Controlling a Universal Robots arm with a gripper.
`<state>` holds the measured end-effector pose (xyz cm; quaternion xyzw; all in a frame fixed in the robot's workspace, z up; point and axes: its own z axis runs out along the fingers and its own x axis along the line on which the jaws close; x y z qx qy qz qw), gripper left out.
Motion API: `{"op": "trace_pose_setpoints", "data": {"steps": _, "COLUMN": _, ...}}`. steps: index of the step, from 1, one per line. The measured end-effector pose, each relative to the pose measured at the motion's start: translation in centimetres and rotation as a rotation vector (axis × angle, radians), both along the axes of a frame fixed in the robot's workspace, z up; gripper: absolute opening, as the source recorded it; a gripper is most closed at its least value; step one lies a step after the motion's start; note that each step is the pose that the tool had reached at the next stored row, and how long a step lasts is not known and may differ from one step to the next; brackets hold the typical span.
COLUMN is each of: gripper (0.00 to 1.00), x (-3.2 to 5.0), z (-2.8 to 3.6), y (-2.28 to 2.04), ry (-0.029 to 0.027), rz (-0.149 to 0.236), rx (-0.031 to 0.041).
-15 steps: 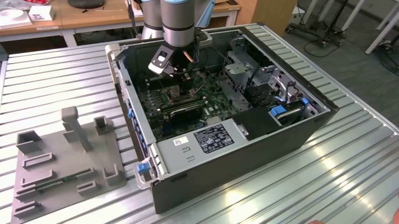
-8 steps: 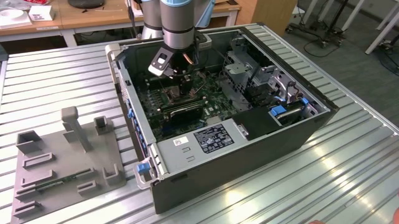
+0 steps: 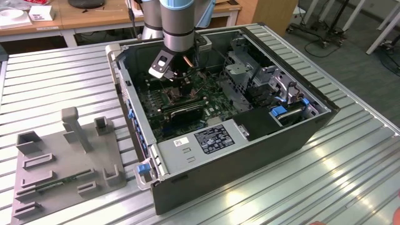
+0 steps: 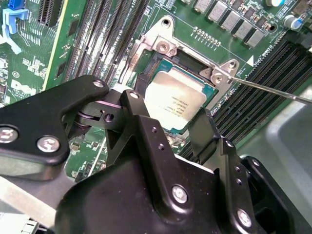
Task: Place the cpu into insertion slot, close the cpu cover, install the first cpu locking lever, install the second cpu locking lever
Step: 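Place the cpu into insertion slot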
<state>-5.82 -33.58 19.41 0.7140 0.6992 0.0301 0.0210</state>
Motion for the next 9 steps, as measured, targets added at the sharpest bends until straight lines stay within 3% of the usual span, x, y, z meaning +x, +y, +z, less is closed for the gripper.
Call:
{"op": "trace_pose_setpoints", "data": {"steps": 2, "gripper": 0.62, "x": 0.01, "z": -0.03, "y": 0.01, "ry": 0.0021, "rz": 0.000, "rx": 0.0004}}
{"op": "trace_pose_setpoints", "data": {"steps": 5, "gripper": 0.62, "x": 0.00, "z": -0.07, "y": 0.00, "ry": 0.0102, "rz": 0.000, "rx": 0.0012}}
{"op": "trace_pose_setpoints", "data": {"steps": 9, "gripper": 0.62, "x": 0.00, "z": -0.07, "y": 0.00, "ry": 0.0122, "rz": 0.000, "rx": 0.0013}}
